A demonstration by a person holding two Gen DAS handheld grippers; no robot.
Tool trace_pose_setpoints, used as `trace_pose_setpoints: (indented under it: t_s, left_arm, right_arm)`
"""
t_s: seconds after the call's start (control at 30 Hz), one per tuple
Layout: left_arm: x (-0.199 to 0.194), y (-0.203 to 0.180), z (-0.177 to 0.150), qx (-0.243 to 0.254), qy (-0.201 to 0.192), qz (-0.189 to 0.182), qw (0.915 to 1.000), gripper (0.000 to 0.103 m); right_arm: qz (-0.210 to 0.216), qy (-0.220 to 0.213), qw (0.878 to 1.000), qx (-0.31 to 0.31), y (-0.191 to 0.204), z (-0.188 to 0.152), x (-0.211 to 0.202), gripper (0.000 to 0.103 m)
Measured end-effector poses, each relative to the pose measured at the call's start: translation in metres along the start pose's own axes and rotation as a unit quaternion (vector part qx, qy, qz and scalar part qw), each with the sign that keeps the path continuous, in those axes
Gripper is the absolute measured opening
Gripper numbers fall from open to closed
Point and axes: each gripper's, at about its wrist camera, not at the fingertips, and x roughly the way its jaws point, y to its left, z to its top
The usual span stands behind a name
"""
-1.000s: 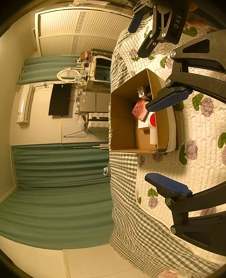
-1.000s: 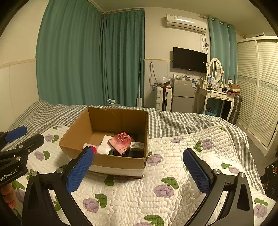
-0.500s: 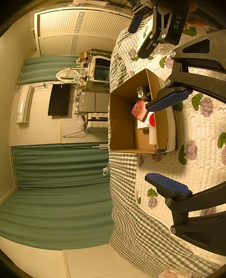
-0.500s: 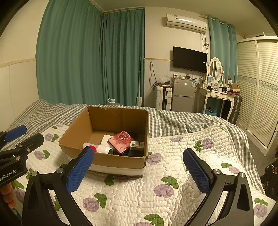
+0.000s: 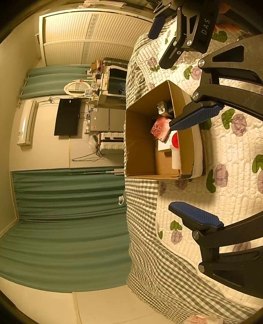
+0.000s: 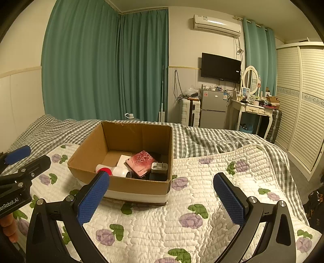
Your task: Organize rigid objects
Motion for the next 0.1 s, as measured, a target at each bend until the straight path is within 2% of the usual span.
trace_pose_setpoints:
  t_s: [0.1]
  left_arm:
    - [0.0010, 0.0002, -0.0016, 0.000, 0.001, 0.000, 1.0000, 0.076]
  right_arm:
    - [0.000, 0.000, 1.000, 0.000, 0.0002, 0.0003, 0.0004, 0.103]
